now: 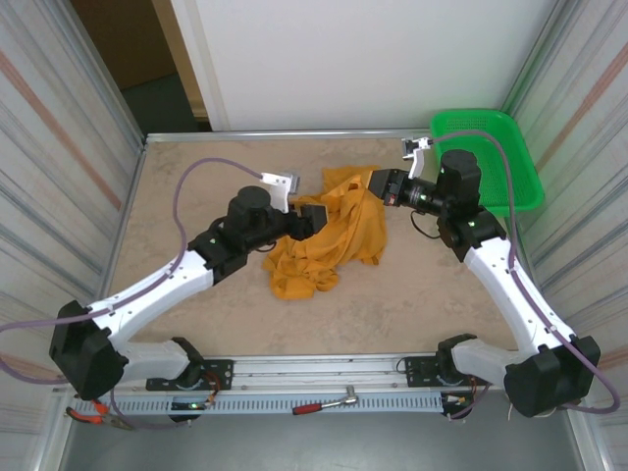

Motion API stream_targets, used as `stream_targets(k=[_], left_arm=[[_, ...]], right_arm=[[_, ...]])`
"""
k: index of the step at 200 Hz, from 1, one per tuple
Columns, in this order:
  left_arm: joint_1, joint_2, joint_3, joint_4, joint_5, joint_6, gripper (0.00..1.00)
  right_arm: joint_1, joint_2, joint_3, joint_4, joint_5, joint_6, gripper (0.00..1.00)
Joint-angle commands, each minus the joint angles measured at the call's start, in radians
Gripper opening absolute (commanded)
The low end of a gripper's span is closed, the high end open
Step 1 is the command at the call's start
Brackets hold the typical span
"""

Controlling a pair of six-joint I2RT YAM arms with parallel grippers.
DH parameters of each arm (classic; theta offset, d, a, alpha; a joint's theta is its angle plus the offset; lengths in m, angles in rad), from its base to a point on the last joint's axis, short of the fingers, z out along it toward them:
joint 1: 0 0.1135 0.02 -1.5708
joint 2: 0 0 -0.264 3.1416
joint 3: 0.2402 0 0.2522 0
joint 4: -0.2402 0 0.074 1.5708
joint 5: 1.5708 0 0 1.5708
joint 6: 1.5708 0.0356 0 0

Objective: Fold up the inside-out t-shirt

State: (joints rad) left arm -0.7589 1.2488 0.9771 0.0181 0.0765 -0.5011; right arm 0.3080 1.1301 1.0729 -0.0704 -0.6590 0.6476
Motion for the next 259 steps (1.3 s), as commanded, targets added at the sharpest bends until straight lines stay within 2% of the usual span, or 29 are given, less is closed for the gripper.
stream_targets(k=[1,100,155,161,166,171,179,187,194,202,210,216,243,259], left_arm=[[-0.018,0.034,0.044,-0.103,-0.167,-0.016,0.64],[-0.021,0.138,0.093,-0.062,-0.126,-0.065,0.65],[-0.019,0.212,0.135,-0.109,-0.194,-0.108,0.64],[-0.014,0.219,0.142,-0.107,-0.195,-0.104,0.61],[-0.008,0.224,0.147,-0.108,-0.189,-0.099,0.53],[-0.003,0.228,0.155,-0.111,-0.184,-0.095,0.43],[0.01,0.227,0.169,-0.12,-0.161,-0.088,0.2],[0.023,0.217,0.183,-0.13,-0.137,-0.071,0.01],[0.031,0.199,0.198,-0.146,-0.121,-0.052,0.0],[0.044,0.174,0.212,-0.159,-0.076,-0.024,0.0],[0.068,0.143,0.221,-0.153,0.014,-0.001,0.0],[0.09,0.123,0.227,-0.141,0.098,0.019,0.0],[0.18,0.073,0.256,-0.062,0.612,0.09,0.0],[0.204,0.048,0.232,0.019,0.768,0.085,0.0]], right_arm=[[0.011,-0.023,-0.01,0.035,0.002,0.017,0.0],[0.04,-0.013,-0.014,0.044,0.022,0.017,0.0],[0.044,-0.025,-0.015,0.041,0.022,0.018,0.0],[0.044,-0.027,-0.017,0.041,0.023,0.018,0.0],[0.044,-0.029,-0.02,0.04,0.024,0.018,0.0],[0.043,-0.032,-0.023,0.039,0.026,0.018,0.0],[0.044,-0.038,-0.028,0.033,0.035,0.014,0.0],[0.042,-0.042,-0.036,0.024,0.055,0.011,0.0],[0.042,-0.048,-0.046,0.014,0.081,0.004,0.0],[0.038,-0.053,-0.058,0.0,0.118,-0.009,0.0],[0.033,-0.055,-0.075,-0.007,0.16,-0.021,0.0],[0.025,-0.054,-0.09,-0.006,0.187,-0.025,0.0],[-0.008,-0.018,-0.145,0.037,0.254,-0.015,0.0],[-0.02,0.005,-0.162,0.07,0.26,0.008,0.0]])
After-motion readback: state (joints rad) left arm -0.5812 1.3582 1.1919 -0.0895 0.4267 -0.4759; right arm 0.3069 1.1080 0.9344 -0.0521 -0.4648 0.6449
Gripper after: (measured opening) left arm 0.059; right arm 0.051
